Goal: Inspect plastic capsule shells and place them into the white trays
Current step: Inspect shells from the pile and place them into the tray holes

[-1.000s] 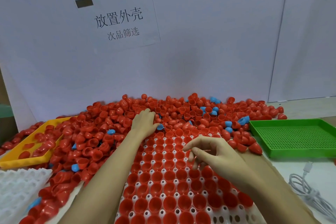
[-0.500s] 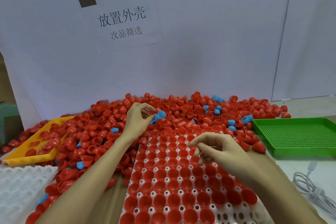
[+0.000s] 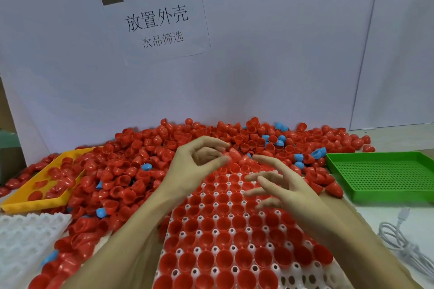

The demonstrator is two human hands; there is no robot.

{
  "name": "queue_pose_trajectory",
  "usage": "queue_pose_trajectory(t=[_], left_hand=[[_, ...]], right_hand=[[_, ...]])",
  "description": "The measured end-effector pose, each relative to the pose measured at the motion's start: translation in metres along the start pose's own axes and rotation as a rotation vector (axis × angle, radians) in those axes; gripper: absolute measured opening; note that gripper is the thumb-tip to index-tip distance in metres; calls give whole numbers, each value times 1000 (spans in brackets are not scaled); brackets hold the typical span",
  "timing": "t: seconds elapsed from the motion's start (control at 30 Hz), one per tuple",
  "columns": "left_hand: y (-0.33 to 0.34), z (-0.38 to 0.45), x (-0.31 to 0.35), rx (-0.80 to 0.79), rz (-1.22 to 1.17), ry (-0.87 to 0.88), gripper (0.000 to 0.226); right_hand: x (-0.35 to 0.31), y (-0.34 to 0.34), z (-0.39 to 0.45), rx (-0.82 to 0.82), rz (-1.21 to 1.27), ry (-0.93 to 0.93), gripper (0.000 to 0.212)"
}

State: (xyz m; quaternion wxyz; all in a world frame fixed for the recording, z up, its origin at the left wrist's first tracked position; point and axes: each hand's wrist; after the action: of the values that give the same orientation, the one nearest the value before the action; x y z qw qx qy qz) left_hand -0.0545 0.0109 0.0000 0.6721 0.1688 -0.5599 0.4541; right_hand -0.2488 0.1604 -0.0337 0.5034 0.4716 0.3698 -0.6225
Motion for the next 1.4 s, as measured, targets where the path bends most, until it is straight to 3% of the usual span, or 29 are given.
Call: queue_pose_trajectory(t=[0.13, 0.33, 0.5, 0.63, 0.8, 1.0, 1.13, 1.4], left_hand=[[24, -39, 9, -105, -188, 10, 22], [20, -63, 5, -61, -181, -11, 23], [18, -71, -1, -34, -87, -14, 29], [19, -72, -7, -35, -102, -41, 18], [20, -71, -12, -83, -286, -237, 30], [21, -70, -13, -69, -411, -366, 43], [26, -72, -12, -81, -434, -364, 39], [23, -74, -7, -153, -403, -321, 35]], right_hand=[[-6, 1, -3, -207, 342, 35, 47], [-4, 3, -5, -205, 100, -44, 30], [-4, 9, -6, -193, 28, -70, 24], [-6, 13, -7, -173, 20, -65, 15], [-8, 14, -8, -160, 51, -60, 40], [-10, 16, -11, -187, -70, -92, 31], [-11, 20, -13, -167, -33, -75, 47], [-9, 18, -11, -137, -83, -13, 19]])
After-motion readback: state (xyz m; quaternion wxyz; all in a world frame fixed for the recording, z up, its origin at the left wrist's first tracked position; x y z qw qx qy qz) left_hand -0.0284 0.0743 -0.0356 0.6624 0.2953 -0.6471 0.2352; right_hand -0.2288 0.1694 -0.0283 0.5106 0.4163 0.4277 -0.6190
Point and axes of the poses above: each hand's wrist, its own z-axis towards the middle knuckle, its own y-axis out of the palm, x = y × z, and after that the axes turned 8 degrees about -y, right-handed
